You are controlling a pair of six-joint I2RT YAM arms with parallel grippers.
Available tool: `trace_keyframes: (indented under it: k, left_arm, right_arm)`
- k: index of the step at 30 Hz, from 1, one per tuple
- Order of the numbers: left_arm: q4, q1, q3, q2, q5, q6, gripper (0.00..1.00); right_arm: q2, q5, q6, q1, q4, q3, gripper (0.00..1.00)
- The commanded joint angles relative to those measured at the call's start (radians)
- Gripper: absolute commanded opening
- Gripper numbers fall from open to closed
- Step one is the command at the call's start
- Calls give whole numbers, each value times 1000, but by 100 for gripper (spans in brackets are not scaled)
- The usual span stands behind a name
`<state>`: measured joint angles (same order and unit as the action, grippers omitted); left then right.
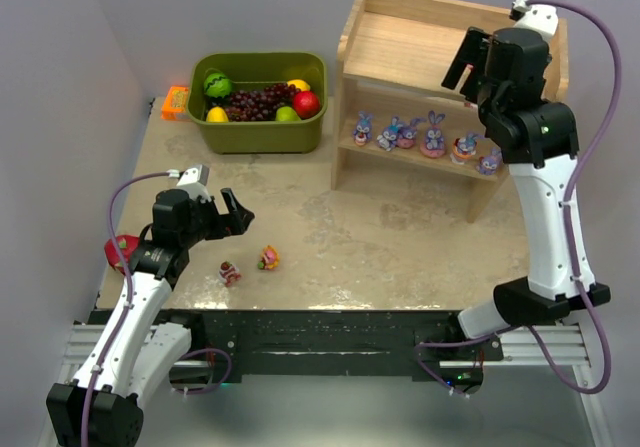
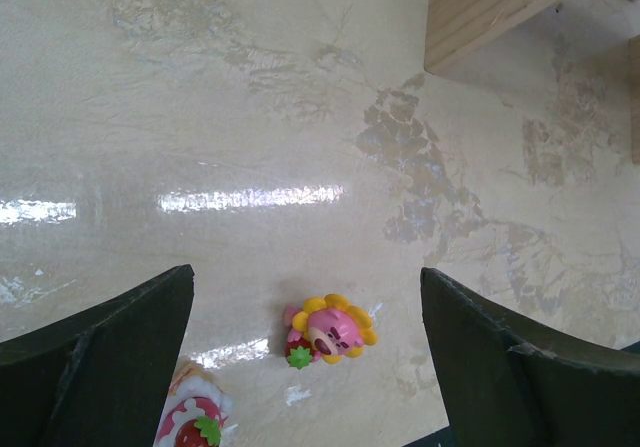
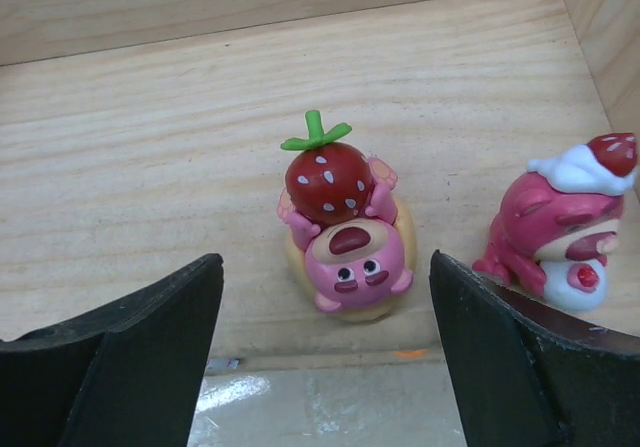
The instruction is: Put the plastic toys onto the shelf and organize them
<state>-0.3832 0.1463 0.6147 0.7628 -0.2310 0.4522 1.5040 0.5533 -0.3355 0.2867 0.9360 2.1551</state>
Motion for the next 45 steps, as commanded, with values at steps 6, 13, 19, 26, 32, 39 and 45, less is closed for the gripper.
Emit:
trace_keyframes:
  k: [6,13,19,26,32,39,45]
  left_arm:
    - [20,3,2,-13,9,-9,100]
    - [21,3,7,-5,9,-9,100]
    - [23,3,0,-11,9,-4,99]
    - [9,3,5,-2,30,2,99]
    - [-13,3,19,4,71,32,99]
    - [-52,3,43,12,191,54,100]
    - [-51,3,33,-5,193,48,99]
  right_arm:
    - [-284,-239,49,-4,-123,-170,89]
    - [-410,-558,85,-4,-187,-420,81]
    - [-464,-803,89,57,-285,-685,75]
    - [-435,-632,-31,422,-439,-973,75]
    - [-340,-557,-161,626,-709,-1181,79]
    - [-68,-210,-413,903,-880,-1170,81]
    - [139,-204,-522,950,-908,-1114,61]
